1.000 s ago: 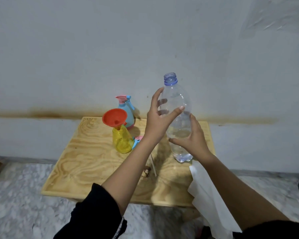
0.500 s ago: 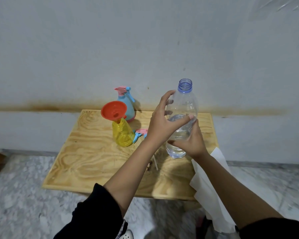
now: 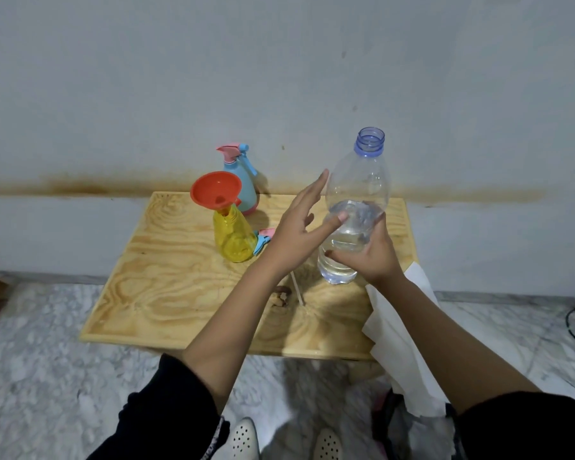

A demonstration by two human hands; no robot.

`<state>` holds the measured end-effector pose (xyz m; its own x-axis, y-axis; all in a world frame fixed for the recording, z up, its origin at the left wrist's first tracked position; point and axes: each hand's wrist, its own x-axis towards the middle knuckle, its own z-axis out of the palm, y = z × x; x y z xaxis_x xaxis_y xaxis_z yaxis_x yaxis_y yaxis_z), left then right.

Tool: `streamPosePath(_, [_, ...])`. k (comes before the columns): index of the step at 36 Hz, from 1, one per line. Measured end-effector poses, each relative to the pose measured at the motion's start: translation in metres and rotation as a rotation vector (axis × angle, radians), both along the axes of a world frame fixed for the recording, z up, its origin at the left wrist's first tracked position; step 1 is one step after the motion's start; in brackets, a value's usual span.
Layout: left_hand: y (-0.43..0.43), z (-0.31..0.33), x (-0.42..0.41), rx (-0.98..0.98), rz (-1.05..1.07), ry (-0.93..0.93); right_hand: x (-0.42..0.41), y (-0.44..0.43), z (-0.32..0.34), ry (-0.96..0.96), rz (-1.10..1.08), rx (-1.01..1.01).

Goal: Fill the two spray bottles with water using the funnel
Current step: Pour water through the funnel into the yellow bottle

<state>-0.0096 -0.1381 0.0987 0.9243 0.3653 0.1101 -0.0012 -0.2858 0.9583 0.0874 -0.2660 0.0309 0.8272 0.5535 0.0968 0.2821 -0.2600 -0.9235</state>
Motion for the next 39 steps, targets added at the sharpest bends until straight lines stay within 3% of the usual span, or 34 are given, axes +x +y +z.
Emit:
streamPosePath(4, [0.006,-0.026,-0.017,0.011,0.077,0.041,-0.001,0.000,0.000,-0.005,-0.016,0.002])
streamPosePath(7, [0.014,-0.057,-0.032,0.127,0.222,0.112,-0.001,0.000,0.001,-0.024,-0.020,0.010])
streamPosePath(12, [0.016,-0.107,-0.047,0.252,0.283,0.472,0.002,0.000,-0.005,-0.043,-0.018,0.020])
streamPosePath(14, [0.011,-0.118,-0.046,0.235,0.317,0.521,0.003,0.001,-0.008,-0.082,-0.020,0.008])
streamPosePath(20, [0.006,-0.131,-0.028,0.139,0.413,0.550,0.007,0.003,-0.011,-0.184,-0.036,-0.064])
streamPosePath(23, [0.005,-0.131,-0.023,0.179,0.416,0.569,0.009,0.001,-0.014,-0.074,-0.067,-0.142])
streamPosePath(28, [0.000,-0.135,-0.018,0.163,0.409,0.566,0.022,0.000,-0.007,-0.207,-0.135,-0.034])
streamPosePath(39, [-0.012,-0.145,-0.025,0.051,0.274,0.489,0.035,-0.006,-0.005,-0.154,-0.146,-0.054])
